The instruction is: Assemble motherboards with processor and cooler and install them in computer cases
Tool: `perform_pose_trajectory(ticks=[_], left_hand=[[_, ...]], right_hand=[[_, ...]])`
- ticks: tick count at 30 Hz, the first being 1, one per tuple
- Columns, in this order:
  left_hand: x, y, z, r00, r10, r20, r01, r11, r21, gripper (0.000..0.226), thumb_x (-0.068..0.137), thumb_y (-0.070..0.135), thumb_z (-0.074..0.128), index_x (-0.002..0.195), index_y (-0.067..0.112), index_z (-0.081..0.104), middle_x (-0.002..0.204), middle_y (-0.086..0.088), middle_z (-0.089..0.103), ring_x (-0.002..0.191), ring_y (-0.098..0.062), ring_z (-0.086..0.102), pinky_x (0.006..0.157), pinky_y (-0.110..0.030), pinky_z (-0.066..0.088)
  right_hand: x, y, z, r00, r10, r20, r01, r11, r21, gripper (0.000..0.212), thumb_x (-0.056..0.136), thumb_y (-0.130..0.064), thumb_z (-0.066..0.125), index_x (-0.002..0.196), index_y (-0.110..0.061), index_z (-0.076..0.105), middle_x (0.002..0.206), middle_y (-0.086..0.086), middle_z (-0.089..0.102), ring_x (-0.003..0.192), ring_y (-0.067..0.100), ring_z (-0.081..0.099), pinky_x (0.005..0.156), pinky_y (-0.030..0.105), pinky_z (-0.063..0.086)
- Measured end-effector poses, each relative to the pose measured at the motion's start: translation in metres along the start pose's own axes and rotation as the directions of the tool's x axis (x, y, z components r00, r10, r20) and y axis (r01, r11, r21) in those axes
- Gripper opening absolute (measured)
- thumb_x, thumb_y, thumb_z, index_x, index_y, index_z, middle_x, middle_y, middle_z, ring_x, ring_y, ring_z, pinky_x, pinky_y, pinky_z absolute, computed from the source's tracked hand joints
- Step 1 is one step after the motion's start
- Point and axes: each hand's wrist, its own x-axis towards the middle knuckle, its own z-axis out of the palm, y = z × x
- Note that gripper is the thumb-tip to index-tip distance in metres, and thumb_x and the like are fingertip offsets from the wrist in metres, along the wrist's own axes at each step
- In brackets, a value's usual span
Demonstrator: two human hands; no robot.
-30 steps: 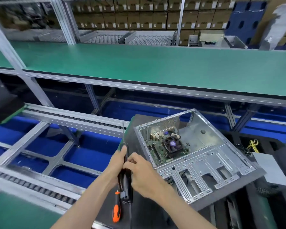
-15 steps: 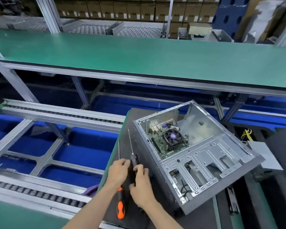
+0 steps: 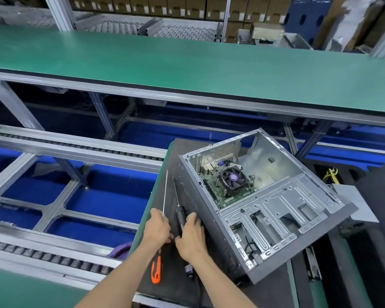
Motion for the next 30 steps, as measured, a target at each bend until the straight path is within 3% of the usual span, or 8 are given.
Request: perform_pose_trajectory(ticks=[6, 11, 16, 18, 20, 23, 26, 30], left_hand=[[0.012, 0.005, 0.006, 0.994, -0.030, 0.102, 0.044, 0.990, -0.134, 0.022, 0.100, 0.031, 0.056, 0.092, 0.010, 0.057, 0.083, -0.005, 0.070, 0.071, -0.022, 0.057, 0.069, -0.035, 0.045], [0.009, 0.009, 0.006, 0.966, -0.091, 0.242, 0.191, 0.883, -0.430, 0.039, 0.087, 0.032, 0.078, 0.062, 0.013, 0.053, 0.055, -0.003, 0.045, 0.052, -0.017, 0.038, 0.051, -0.028, 0.033], [-0.005, 0.014, -0.002, 0.931, -0.031, 0.364, 0.254, 0.772, -0.583, 0.026, 0.089, 0.019, 0.076, 0.074, 0.010, 0.056, 0.060, 0.000, 0.038, 0.050, -0.010, 0.031, 0.045, -0.023, 0.024], [-0.014, 0.018, -0.008, 0.929, -0.011, 0.369, 0.255, 0.743, -0.619, 0.026, 0.090, 0.016, 0.074, 0.074, 0.010, 0.055, 0.060, 0.001, 0.035, 0.048, -0.008, 0.029, 0.042, -0.021, 0.022], [-0.022, 0.019, -0.018, 0.927, -0.003, 0.375, 0.259, 0.729, -0.634, 0.031, 0.093, 0.017, 0.071, 0.069, 0.012, 0.052, 0.055, 0.003, 0.032, 0.045, -0.008, 0.028, 0.041, -0.021, 0.024], [-0.033, 0.013, -0.039, 0.915, -0.022, 0.403, 0.304, 0.695, -0.652, 0.028, 0.101, 0.020, 0.060, 0.076, 0.008, 0.056, 0.054, 0.002, 0.036, 0.044, -0.008, 0.031, 0.040, -0.022, 0.026], [-0.040, -0.003, -0.061, 0.918, -0.066, 0.391, 0.340, 0.638, -0.690, 0.025, 0.107, 0.013, 0.043, 0.088, 0.003, 0.056, 0.061, -0.002, 0.045, 0.045, -0.008, 0.034, 0.038, -0.019, 0.023], [-0.046, -0.037, -0.092, 0.938, -0.105, 0.330, 0.308, 0.691, -0.654, 0.031, 0.109, 0.015, 0.034, 0.100, -0.001, 0.060, 0.068, -0.009, 0.054, 0.046, -0.009, 0.033, 0.041, -0.019, 0.023]], right_hand=[[0.001, 0.007, 0.000, 0.998, 0.043, 0.042, -0.047, 0.994, 0.097, 0.049, 0.091, -0.020, 0.067, 0.132, -0.005, 0.045, 0.138, 0.014, 0.044, 0.131, 0.033, 0.045, 0.106, 0.037, 0.038], [-0.007, 0.012, 0.000, 0.996, 0.020, 0.085, -0.041, 0.968, 0.248, 0.043, 0.090, -0.018, 0.068, 0.128, -0.009, 0.049, 0.129, 0.008, 0.048, 0.123, 0.026, 0.048, 0.103, 0.034, 0.040], [-0.011, 0.017, -0.007, 0.989, 0.021, 0.145, -0.079, 0.908, 0.411, 0.031, 0.086, -0.018, 0.066, 0.109, -0.017, 0.045, 0.108, 0.005, 0.065, 0.095, 0.022, 0.066, 0.077, 0.033, 0.049], [-0.014, 0.014, -0.008, 0.983, 0.027, 0.180, -0.117, 0.851, 0.511, 0.033, 0.079, -0.019, 0.066, 0.108, -0.017, 0.048, 0.101, 0.005, 0.069, 0.085, 0.019, 0.071, 0.079, 0.038, 0.056], [-0.017, 0.010, -0.007, 0.976, 0.019, 0.216, -0.149, 0.782, 0.605, 0.039, 0.074, -0.022, 0.074, 0.108, -0.014, 0.055, 0.099, 0.009, 0.071, 0.082, 0.023, 0.071, 0.081, 0.045, 0.059], [-0.025, -0.002, 0.000, 0.957, -0.050, 0.285, -0.178, 0.675, 0.716, 0.048, 0.075, -0.022, 0.085, 0.110, -0.001, 0.059, 0.085, 0.010, 0.072, 0.056, 0.026, 0.061, 0.057, 0.039, 0.053], [-0.036, -0.016, 0.009, 0.942, -0.125, 0.311, -0.151, 0.671, 0.726, 0.047, 0.078, -0.020, 0.085, 0.113, 0.002, 0.062, 0.089, 0.012, 0.073, 0.050, 0.022, 0.057, 0.048, 0.031, 0.048], [-0.053, -0.035, 0.028, 0.918, -0.151, 0.367, -0.151, 0.724, 0.673, 0.038, 0.081, -0.010, 0.078, 0.113, -0.002, 0.060, 0.098, 0.022, 0.073, 0.046, 0.020, 0.057, 0.046, 0.028, 0.049]])
